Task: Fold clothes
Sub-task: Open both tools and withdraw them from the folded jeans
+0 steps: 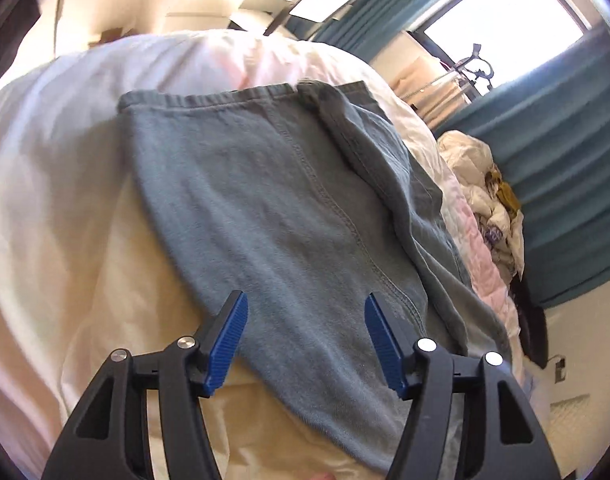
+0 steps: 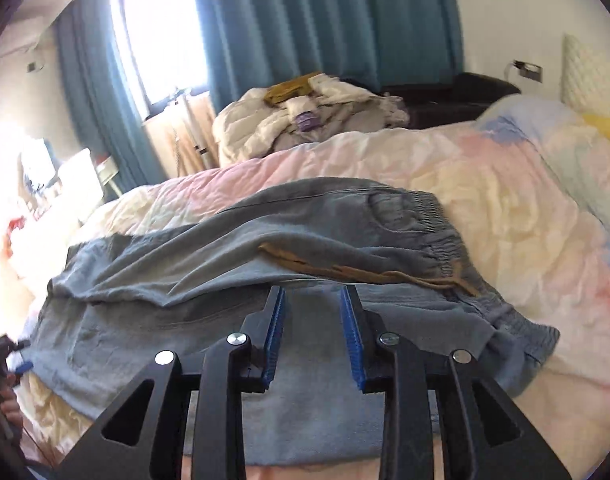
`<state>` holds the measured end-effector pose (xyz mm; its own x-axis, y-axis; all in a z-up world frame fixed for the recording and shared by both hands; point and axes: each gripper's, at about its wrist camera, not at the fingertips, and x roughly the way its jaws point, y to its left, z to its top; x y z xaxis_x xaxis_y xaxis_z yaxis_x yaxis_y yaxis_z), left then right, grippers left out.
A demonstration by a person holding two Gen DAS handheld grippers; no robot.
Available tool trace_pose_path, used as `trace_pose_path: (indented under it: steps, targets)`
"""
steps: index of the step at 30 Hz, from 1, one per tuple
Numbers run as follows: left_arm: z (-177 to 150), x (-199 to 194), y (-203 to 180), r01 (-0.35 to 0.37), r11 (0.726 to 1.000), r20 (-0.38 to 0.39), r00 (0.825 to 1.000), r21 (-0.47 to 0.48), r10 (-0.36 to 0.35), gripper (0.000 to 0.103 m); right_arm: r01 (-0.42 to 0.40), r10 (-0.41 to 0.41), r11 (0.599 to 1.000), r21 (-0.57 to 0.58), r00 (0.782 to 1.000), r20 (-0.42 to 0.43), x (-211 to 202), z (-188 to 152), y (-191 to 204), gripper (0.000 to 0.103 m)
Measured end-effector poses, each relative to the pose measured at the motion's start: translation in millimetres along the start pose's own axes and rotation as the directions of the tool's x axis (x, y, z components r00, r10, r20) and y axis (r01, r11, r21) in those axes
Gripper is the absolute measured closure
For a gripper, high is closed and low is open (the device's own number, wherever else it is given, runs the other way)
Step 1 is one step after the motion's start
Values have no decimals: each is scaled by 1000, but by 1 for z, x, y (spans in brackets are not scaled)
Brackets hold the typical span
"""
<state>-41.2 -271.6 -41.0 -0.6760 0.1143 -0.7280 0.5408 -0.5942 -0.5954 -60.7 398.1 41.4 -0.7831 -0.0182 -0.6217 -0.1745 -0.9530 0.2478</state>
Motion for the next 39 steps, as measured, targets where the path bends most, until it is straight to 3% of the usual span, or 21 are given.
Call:
trace_pose_path:
  steps: [3, 8, 12, 15, 21, 24, 29, 32, 35, 39]
  targets:
    - [-1, -9, 22, 11, 995, 2, 1000, -101, -11, 41, 14, -19, 973, 230, 1000, 20, -16, 2, -58, 73]
    - [0, -9, 40, 80, 974, -23, 996, -214, -87, 41, 81, -94, 865, 495, 996, 1, -35, -19, -136, 72]
    - [-3, 16, 39, 135, 963, -120, 979, -234, -166, 41, 83, -84, 758, 647, 996, -29, -42, -43, -173, 70]
    - [-6, 37, 46, 147, 943, -196, 958, -299, -211, 41, 83, -84, 724, 685, 996, -32, -43, -50, -180, 54]
    - [-9, 45, 50, 163, 929, -208, 948, -332, -240, 41, 89, -34, 680, 727, 995, -90, -25, -60, -183, 42]
    - [-12, 50, 54, 119, 930, -226, 952, -349, -206, 42, 94, -10, 646, 757, 993, -114, -18, -67, -189, 41]
    - [-8, 50, 50, 142, 929, -186, 959, -342, -214, 47, 84, 21, 586, 806, 993, -118, -11, -78, -197, 41]
    - [-6, 59, 49, 178, 914, -185, 948, -365, -259, 54, 91, 30, 555, 827, 991, -129, -5, -82, -200, 41]
    - [-5, 67, 46, 207, 902, -182, 939, -378, -292, 55, 101, 31, 549, 829, 990, -141, 1, -83, -199, 41]
    - [-3, 70, 38, 231, 903, -165, 938, -364, -306, 61, 97, 52, 525, 845, 988, -146, 15, -83, -199, 41]
